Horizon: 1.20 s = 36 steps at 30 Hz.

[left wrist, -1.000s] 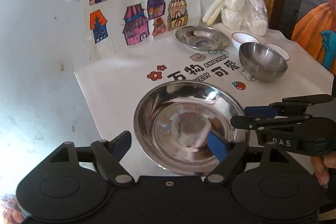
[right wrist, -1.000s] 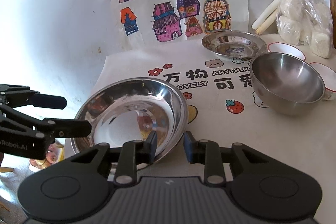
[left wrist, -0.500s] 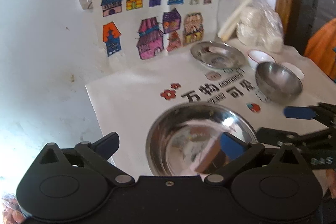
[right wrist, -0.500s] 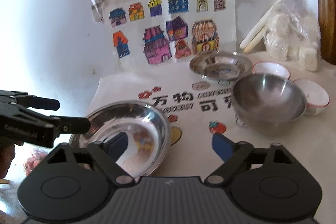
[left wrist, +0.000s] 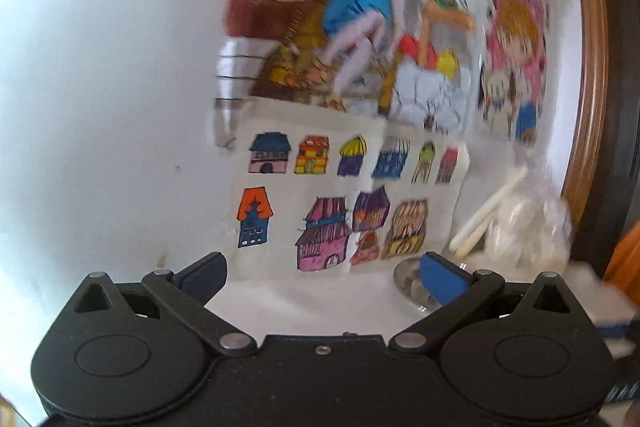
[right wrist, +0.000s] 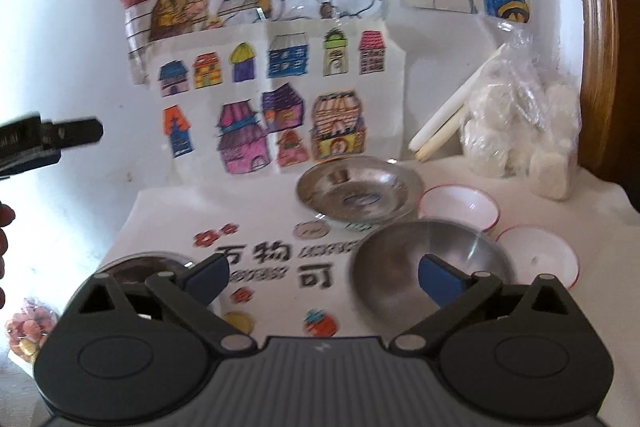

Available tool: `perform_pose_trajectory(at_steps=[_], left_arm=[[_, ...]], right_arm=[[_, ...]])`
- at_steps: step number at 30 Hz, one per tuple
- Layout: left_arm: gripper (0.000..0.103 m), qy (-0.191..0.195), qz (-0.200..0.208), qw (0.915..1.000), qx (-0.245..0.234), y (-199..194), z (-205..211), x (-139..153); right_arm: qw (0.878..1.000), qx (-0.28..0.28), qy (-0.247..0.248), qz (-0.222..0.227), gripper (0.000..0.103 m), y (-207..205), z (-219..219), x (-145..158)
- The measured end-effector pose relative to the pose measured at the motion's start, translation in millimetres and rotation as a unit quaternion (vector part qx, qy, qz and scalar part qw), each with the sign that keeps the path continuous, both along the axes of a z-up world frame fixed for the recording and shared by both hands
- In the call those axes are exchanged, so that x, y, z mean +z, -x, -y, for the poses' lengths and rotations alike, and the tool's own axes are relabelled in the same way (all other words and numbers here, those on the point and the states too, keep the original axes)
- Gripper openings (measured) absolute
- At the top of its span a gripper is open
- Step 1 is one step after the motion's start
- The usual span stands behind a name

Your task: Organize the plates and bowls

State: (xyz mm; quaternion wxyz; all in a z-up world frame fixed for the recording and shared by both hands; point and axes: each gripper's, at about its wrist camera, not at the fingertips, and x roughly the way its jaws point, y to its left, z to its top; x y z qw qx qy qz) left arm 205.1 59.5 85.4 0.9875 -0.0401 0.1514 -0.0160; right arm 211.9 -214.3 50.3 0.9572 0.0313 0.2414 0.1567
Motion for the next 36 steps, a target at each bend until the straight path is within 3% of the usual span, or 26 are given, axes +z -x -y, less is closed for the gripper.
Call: perform_pose_trajectory(at_steps=[3,8,11,15,22,30,36], left_arm=[[0.102,-0.017,-0.048,0.9987,-0.012,-26.4,6.7,0.0],[0.102,-0.007,-0.145,0.9894,-0.008,-78.5,17.8,-11.9],[0.102,0.008,-0.171,0.9852,0.006,-100.8,25.7,-21.9],[0.102,0.038,-0.207,0.9774,0.015,-130.9,38.7,-36.8],[0.102,0.069,-0.241,0.9678,0.017,-162.0,58.3,-58.0],[0.102,0.094,-0.254,0.9626,0.004,-179.8,69.4,-73.8],[0.102,0.123,-0.256,0.9588,-0.012,-186.3,69.6,-80.6]], right_arm=[[1.0,-0.002,0.011,-0.004,0.103,-19.4,9.9,4.2],[0.999,0.004,0.046,-0.007,0.103,-59.1,20.5,13.3],[0.998,0.009,0.055,-0.013,0.103,-90.4,26.4,16.8],[0.998,0.026,0.025,-0.053,0.103,-141.9,38.7,15.0],[0.993,0.028,0.006,-0.111,0.096,-214.4,44.8,4.7],[0.985,0.014,0.007,-0.17,0.079,-255.8,44.1,-16.3],[0.981,0.016,0.005,-0.192,0.054,-269.3,39.1,-27.4]])
